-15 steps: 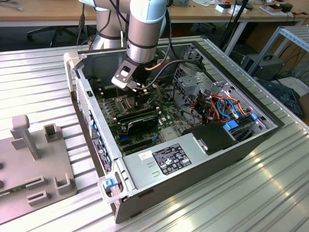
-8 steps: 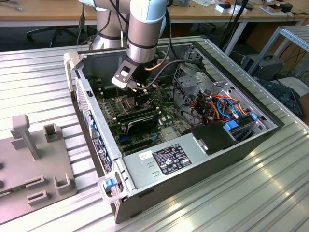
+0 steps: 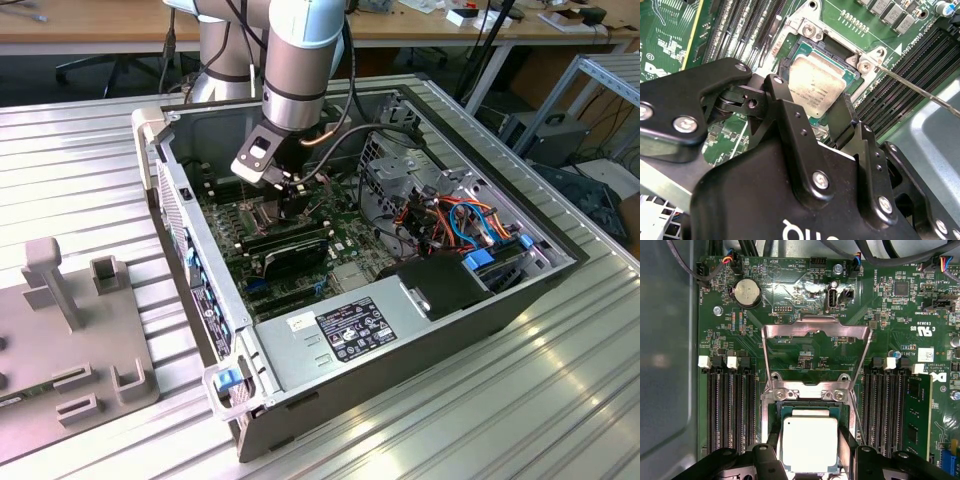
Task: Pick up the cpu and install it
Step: 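Place the cpu into insertion slot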
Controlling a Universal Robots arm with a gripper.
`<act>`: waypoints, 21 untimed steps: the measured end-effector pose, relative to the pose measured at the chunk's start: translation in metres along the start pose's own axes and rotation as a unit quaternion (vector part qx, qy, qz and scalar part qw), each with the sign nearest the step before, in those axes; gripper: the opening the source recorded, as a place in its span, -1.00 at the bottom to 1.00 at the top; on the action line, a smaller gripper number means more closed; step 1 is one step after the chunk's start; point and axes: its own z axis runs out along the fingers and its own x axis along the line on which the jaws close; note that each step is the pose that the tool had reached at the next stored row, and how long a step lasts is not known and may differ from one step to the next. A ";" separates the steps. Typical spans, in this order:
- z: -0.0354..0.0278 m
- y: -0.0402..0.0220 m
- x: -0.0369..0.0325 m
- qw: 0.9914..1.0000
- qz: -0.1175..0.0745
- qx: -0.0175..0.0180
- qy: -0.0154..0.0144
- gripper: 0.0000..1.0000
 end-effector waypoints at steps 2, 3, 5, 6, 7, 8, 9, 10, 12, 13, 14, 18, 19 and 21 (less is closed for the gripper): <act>0.0000 0.0000 0.0000 1.000 0.000 0.000 0.000 0.09; 0.0000 0.0000 0.0000 1.000 0.000 0.000 0.000 0.09; 0.0008 0.0000 0.0001 1.000 0.000 0.000 0.000 0.09; 0.0008 0.0000 0.0001 1.000 0.000 0.000 0.000 0.09; 0.0008 0.0000 0.0000 1.000 0.000 0.000 0.000 0.09; 0.0008 0.0000 0.0000 1.000 0.000 0.000 0.000 0.09; 0.0008 0.0000 0.0000 1.000 0.000 0.000 0.000 0.09; 0.0009 0.0000 0.0002 1.000 0.000 0.000 0.000 0.09; 0.0009 0.0000 0.0006 1.000 0.000 0.000 0.000 0.09; 0.0009 0.0000 0.0007 1.000 0.000 0.000 0.000 0.09; 0.0008 0.0000 0.0008 1.000 0.000 0.000 0.000 0.09; 0.0008 0.0000 0.0009 1.000 0.000 0.000 0.000 0.09; 0.0008 0.0000 0.0009 1.000 0.000 0.000 0.000 0.09; 0.0008 0.0000 0.0010 1.000 0.000 0.000 0.000 0.09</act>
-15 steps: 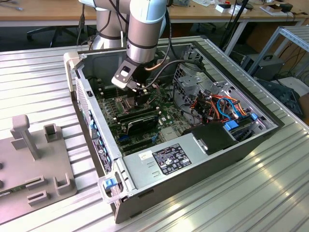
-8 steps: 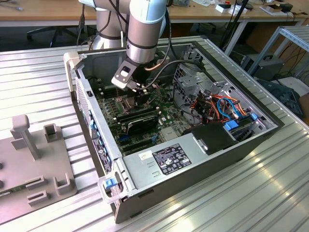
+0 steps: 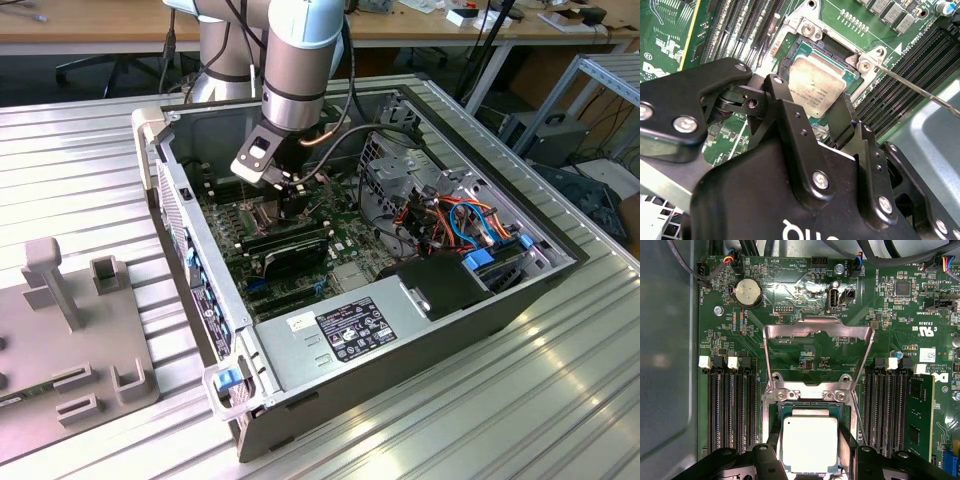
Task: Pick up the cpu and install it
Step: 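Place the cpu into insertion slot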
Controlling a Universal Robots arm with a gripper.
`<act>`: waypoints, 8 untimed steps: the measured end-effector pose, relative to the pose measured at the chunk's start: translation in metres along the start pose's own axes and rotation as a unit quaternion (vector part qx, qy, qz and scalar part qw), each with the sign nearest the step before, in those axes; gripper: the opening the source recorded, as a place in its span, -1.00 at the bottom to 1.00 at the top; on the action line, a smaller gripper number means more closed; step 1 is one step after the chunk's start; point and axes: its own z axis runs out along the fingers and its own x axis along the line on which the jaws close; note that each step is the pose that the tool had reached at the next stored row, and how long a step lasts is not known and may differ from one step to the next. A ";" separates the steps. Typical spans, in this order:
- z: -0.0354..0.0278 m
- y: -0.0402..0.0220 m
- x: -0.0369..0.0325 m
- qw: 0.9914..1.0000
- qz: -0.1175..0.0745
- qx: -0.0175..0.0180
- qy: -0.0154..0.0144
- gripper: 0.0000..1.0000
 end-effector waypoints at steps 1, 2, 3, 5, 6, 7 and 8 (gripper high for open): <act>0.0000 0.0000 0.0000 1.000 0.000 0.000 0.000 0.09; 0.0000 0.0000 0.0000 1.000 0.000 0.000 0.000 0.09; 0.0000 0.0000 0.0000 1.000 0.000 0.000 0.000 0.09; 0.0000 0.0000 0.0001 1.000 0.000 0.000 0.000 0.09; 0.0000 0.0000 0.0001 1.000 0.000 0.000 0.000 0.09; 0.0000 0.0000 0.0001 1.000 0.000 0.000 0.000 0.09; 0.0000 0.0000 0.0001 1.000 0.000 0.000 0.000 0.09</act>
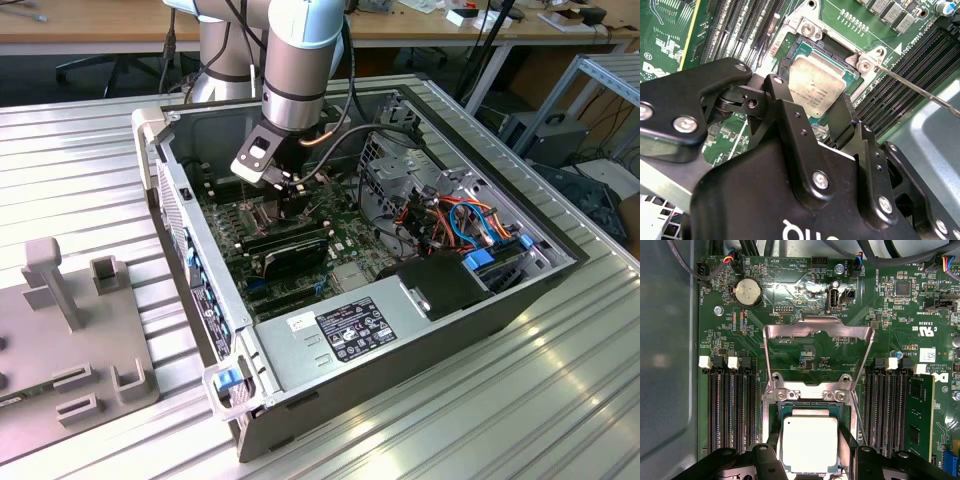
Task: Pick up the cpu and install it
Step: 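Place the cpu into insertion slot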
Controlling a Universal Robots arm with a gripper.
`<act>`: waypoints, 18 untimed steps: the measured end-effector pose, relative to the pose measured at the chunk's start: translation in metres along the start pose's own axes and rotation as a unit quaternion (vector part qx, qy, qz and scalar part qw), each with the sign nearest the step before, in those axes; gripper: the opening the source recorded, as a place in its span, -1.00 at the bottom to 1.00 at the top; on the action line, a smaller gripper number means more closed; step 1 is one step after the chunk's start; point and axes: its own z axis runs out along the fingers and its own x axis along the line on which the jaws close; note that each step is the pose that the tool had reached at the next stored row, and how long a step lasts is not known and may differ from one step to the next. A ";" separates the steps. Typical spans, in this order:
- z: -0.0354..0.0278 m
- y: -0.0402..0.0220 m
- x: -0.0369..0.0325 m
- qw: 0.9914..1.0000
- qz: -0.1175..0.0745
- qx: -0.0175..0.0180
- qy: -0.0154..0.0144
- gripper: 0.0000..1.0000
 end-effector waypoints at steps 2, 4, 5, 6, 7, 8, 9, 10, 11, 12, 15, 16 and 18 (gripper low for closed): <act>0.0000 0.0000 0.0000 1.000 0.000 0.000 0.000 0.09; 0.0000 0.0000 0.0000 1.000 0.000 0.000 0.000 0.09; 0.0000 0.0000 0.0000 1.000 0.000 0.000 0.000 0.09; 0.0000 0.0000 0.0000 1.000 0.000 0.000 0.000 0.09; 0.0000 0.0000 0.0001 1.000 0.000 0.000 0.000 0.09; 0.0000 0.0000 0.0000 1.000 0.000 0.000 0.000 0.09; 0.0000 0.0000 0.0001 1.000 0.000 0.000 0.000 0.09; 0.0000 0.0000 0.0001 1.000 0.000 0.000 0.000 0.09; 0.0000 0.0000 0.0001 1.000 0.000 0.000 0.000 0.09; 0.0000 0.0003 0.0001 1.000 0.001 0.000 0.000 0.09; 0.0000 0.0008 0.0000 1.000 0.003 0.000 0.000 0.09; 0.0000 0.0008 0.0001 1.000 0.003 0.000 0.000 0.09; 0.0000 0.0008 0.0001 1.000 0.003 0.000 0.000 0.09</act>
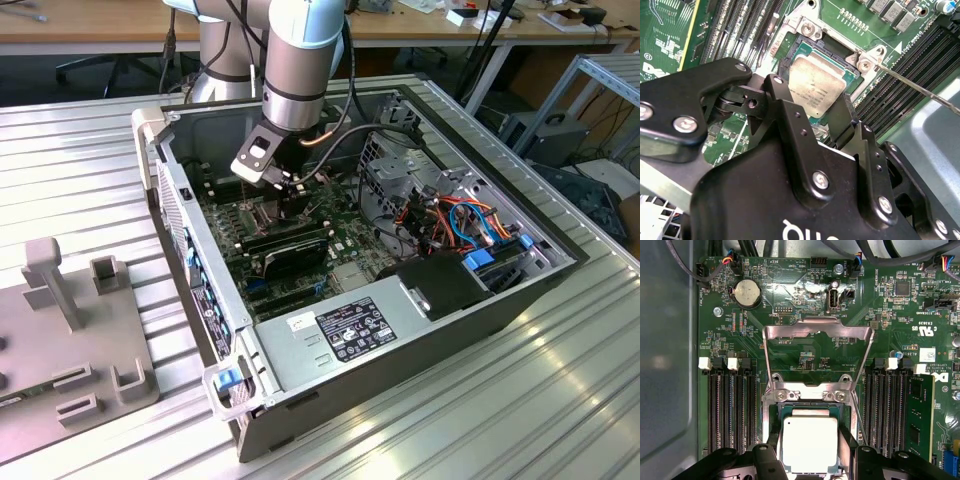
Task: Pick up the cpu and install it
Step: 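Place the cpu into insertion slot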
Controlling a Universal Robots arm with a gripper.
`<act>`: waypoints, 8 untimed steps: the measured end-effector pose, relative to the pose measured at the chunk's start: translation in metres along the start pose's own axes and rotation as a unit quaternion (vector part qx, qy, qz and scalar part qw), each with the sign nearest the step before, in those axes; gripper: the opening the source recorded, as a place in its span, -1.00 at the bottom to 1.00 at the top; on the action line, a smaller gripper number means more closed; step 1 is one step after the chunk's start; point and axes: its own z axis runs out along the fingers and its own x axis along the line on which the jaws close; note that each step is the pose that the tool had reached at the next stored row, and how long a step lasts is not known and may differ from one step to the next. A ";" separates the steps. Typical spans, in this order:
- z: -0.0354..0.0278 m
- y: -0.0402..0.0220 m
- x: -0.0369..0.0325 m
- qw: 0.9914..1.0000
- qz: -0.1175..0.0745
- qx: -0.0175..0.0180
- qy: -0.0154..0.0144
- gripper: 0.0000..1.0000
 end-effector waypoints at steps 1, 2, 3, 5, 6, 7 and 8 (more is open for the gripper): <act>0.0000 0.0000 0.0000 1.000 0.000 0.000 0.000 0.09; 0.0002 0.0001 0.0002 1.000 0.000 0.000 0.000 0.09; 0.0002 0.0001 0.0001 1.000 0.000 0.000 0.000 0.11; 0.0000 0.0000 0.0000 1.000 0.000 0.000 0.000 0.23; 0.0000 0.0000 0.0000 1.000 0.000 0.000 0.000 0.23; 0.0000 0.0000 0.0000 1.000 0.000 0.000 0.000 0.23; -0.0002 0.0000 0.0000 1.000 0.000 0.000 0.000 0.23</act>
